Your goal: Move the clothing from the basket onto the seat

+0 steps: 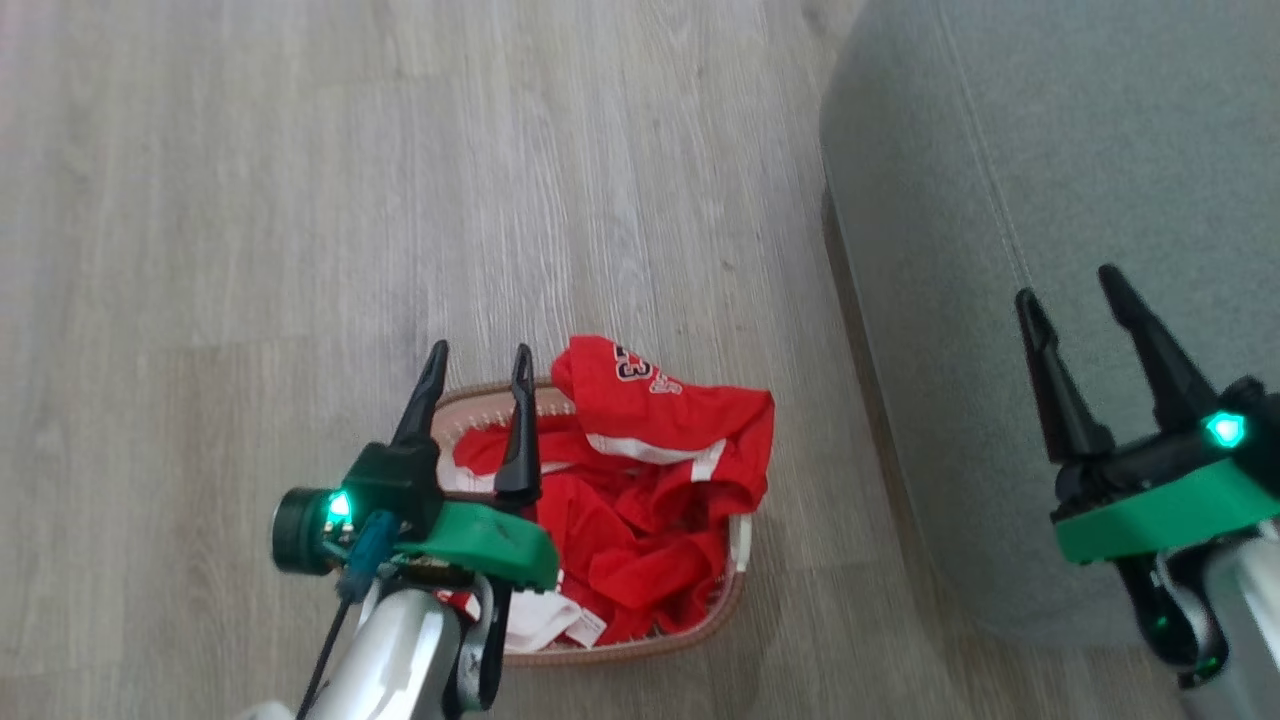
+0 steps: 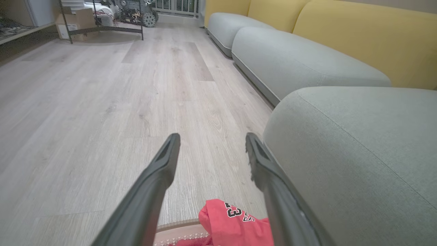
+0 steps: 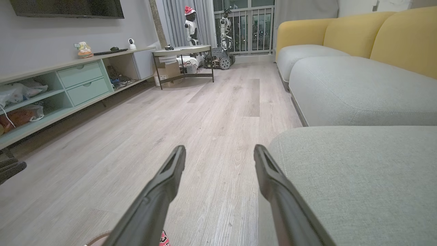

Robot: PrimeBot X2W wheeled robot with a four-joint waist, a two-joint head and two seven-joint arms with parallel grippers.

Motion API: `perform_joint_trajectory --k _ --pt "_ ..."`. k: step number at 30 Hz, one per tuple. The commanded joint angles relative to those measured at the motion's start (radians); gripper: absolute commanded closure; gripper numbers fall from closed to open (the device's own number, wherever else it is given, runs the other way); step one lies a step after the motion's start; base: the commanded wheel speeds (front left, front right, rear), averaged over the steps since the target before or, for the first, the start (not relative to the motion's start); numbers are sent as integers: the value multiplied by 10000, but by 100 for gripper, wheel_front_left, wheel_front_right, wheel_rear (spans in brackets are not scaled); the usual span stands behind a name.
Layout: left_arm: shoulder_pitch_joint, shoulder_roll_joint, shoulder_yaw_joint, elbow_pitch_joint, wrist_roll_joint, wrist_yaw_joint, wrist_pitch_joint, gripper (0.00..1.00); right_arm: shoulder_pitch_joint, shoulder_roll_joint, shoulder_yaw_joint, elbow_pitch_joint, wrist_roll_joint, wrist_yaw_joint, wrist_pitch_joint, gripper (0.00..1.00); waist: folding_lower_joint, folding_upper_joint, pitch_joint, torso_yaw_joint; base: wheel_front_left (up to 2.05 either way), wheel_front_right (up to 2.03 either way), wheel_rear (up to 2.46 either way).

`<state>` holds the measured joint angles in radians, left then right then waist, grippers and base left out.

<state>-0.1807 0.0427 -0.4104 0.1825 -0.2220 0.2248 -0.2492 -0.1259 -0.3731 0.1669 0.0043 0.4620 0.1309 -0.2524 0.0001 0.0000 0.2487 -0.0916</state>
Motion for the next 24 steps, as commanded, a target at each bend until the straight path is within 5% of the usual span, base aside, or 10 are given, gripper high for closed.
perform_joint_trajectory --k 1,24 --pt "-440 75 172 -132 -85 83 -126 0 -277 -325 64 -387 92 -2 -93 0 -1 0 314 -159 0 0 0" --pt "-3161 75 -1329 4750 -2220 320 -126 0 -1818 -1120 -457 -1083 715 -2 -93 0 -1 0 3149 -801 0 0 0"
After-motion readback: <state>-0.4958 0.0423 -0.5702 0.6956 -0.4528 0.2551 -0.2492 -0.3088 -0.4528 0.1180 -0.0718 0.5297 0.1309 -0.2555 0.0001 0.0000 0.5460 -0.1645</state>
